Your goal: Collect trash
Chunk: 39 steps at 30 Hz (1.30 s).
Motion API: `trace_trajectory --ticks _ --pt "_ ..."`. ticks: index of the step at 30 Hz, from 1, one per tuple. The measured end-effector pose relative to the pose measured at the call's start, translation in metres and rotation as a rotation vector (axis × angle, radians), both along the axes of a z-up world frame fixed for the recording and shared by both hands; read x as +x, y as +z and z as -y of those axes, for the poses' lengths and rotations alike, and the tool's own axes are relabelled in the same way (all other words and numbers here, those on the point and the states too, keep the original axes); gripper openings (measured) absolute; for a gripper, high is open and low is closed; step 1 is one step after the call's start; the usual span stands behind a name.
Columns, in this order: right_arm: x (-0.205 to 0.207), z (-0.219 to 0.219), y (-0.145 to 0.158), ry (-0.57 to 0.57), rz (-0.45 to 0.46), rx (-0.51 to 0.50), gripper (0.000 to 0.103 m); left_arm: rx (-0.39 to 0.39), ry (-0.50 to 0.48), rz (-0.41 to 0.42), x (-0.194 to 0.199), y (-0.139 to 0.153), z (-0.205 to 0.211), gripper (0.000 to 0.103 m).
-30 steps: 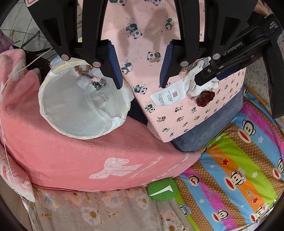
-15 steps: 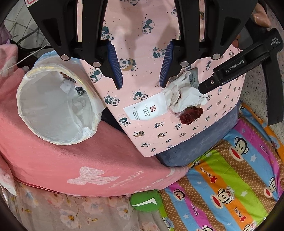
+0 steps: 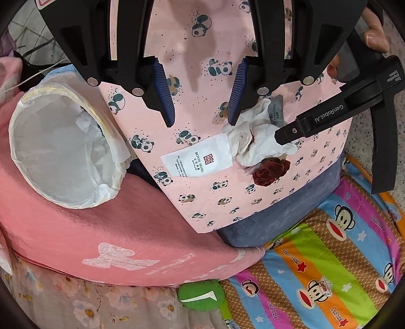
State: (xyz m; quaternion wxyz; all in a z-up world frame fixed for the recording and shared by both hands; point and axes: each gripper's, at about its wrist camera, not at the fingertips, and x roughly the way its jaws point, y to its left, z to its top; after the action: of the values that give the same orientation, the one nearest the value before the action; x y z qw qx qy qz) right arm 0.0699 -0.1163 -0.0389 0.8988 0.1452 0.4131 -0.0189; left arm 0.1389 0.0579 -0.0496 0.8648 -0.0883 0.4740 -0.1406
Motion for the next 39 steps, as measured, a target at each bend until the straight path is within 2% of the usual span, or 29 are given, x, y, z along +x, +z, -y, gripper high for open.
trace_trajectory --ticks 3,6,9,11,12,14,16,27,33,35,39 --pt "0.007 0.003 -0.003 -0.005 -0.004 -0.002 0.045 0.011 -0.018 -0.013 0.009 -0.006 0.009 0.075" --pt "0.014 0.006 -0.006 -0.008 -0.011 -0.004 0.045 0.020 -0.041 -0.030 0.017 -0.014 0.020 0.068" --pt "0.022 0.010 -0.009 -0.014 -0.021 -0.004 0.045 0.036 -0.061 -0.046 0.023 -0.023 0.027 0.054" --pt "0.028 0.013 -0.012 -0.018 -0.027 0.001 0.045 0.031 -0.067 -0.058 0.026 -0.028 0.027 0.039" --pt "0.030 0.014 -0.013 -0.019 -0.028 0.002 0.045 0.020 -0.071 -0.064 0.026 -0.029 0.026 0.034" --pt "0.034 0.016 -0.015 -0.019 -0.030 0.002 0.045 -0.004 -0.073 -0.073 0.027 -0.032 0.021 0.016" --pt "0.038 0.017 -0.017 -0.019 -0.032 0.003 0.045 -0.031 -0.073 -0.075 0.026 -0.032 0.015 0.011" --pt "0.070 0.017 -0.032 -0.007 -0.056 0.021 0.045 -0.073 -0.056 -0.026 0.020 -0.009 0.001 0.009" --pt "0.095 0.021 -0.042 -0.028 -0.078 0.018 0.045 -0.081 -0.056 -0.023 0.020 -0.007 -0.005 0.009" --pt "0.102 0.022 -0.046 -0.040 -0.077 0.020 0.051 -0.083 -0.056 -0.026 0.018 -0.008 -0.007 0.009" --pt "0.110 0.016 -0.051 -0.021 -0.099 0.034 0.051 -0.082 -0.054 -0.037 0.013 -0.013 -0.010 0.009"
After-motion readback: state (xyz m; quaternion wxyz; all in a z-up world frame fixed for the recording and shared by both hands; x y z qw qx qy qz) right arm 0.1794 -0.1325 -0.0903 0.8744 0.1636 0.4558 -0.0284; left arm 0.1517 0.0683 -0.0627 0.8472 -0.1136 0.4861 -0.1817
